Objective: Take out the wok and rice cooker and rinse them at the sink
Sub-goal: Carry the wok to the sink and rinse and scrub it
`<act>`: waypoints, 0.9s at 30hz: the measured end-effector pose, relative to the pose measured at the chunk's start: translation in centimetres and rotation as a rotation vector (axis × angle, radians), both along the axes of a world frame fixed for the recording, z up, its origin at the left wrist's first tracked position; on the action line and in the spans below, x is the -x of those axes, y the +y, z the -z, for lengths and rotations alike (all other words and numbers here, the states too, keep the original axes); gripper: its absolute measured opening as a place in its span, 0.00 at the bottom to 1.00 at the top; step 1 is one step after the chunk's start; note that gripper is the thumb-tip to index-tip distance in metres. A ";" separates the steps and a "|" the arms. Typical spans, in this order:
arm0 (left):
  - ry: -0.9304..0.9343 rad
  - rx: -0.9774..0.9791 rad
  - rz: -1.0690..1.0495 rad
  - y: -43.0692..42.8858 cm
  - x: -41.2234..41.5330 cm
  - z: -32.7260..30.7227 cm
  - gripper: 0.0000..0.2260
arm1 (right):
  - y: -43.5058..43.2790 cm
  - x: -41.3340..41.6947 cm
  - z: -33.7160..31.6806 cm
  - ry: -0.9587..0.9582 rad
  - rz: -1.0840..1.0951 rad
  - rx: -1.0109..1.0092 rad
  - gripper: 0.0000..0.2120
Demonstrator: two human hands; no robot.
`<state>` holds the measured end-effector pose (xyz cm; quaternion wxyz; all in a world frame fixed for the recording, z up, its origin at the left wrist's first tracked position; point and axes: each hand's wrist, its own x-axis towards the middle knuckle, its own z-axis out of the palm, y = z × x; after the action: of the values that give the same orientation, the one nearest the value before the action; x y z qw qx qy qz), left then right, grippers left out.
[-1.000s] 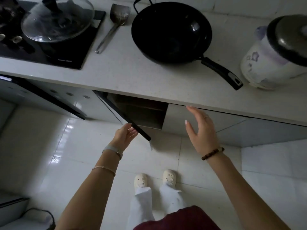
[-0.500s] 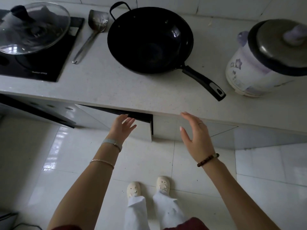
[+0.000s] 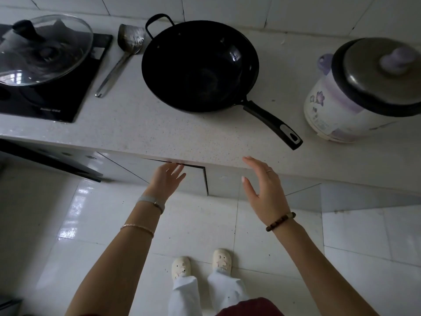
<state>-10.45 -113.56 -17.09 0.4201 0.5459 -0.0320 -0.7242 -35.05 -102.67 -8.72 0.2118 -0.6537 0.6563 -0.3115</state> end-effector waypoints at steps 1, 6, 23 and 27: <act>-0.035 0.017 0.035 0.3 0.2 -0.3 0.09 | 0.0 0.1 -0.2 -0.007 -0.001 0.004 0.20; -0.161 -0.049 0.174 2.0 1.5 -1.9 0.07 | -0.4 0.4 -1.6 -0.018 0.000 0.022 0.21; 0.088 0.102 0.556 -4.5 14.8 -9.9 0.09 | -5.7 5.9 -6.0 -0.098 0.305 0.002 0.21; 0.086 0.077 0.582 -6.8 17.3 -9.4 0.10 | -8.0 6.9 -5.0 -0.039 0.387 -0.121 0.21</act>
<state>-27.75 -120.36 -7.70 0.2161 0.4662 -0.1967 -0.8351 -41.93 -110.69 -3.68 0.1997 -0.4954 0.7830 -0.3188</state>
